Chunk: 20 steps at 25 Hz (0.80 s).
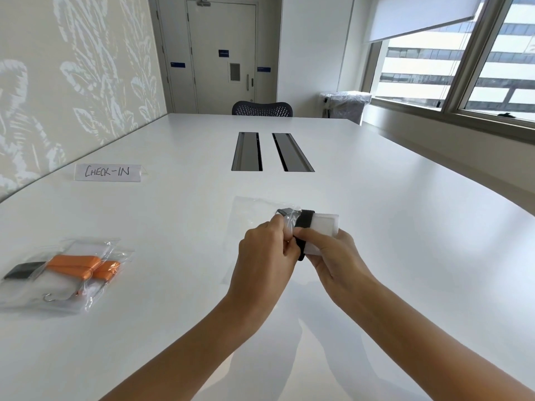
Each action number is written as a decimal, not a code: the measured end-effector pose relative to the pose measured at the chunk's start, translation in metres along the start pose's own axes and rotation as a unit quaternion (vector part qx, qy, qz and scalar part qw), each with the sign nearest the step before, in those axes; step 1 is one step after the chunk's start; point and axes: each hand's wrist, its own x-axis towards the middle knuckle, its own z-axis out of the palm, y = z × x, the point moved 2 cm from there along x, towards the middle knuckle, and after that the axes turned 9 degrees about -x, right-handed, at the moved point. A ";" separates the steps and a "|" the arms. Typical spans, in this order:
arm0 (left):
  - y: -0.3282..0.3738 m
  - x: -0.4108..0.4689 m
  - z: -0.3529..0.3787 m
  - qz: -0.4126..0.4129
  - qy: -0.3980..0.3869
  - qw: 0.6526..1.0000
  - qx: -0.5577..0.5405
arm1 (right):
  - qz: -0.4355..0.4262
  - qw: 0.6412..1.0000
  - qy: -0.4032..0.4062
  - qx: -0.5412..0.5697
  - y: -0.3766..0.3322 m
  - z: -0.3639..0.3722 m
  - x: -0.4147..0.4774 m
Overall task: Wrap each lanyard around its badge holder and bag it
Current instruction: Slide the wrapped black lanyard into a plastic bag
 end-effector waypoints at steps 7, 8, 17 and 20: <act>-0.001 -0.002 0.003 -0.016 0.010 1.000 0.006 | 0.039 0.993 -0.041 -0.103 -0.003 -0.003 0.001; -0.002 -0.002 0.004 -0.022 0.011 1.000 0.017 | 0.035 0.994 -0.059 -0.081 -0.003 -0.001 0.001; -0.010 0.005 -0.005 -0.087 0.009 0.993 0.085 | -0.165 0.952 0.061 -0.250 -0.002 0.005 0.001; -0.009 0.009 -0.010 -0.089 0.037 0.991 0.094 | -0.207 0.928 0.089 -0.297 -0.005 0.004 -0.002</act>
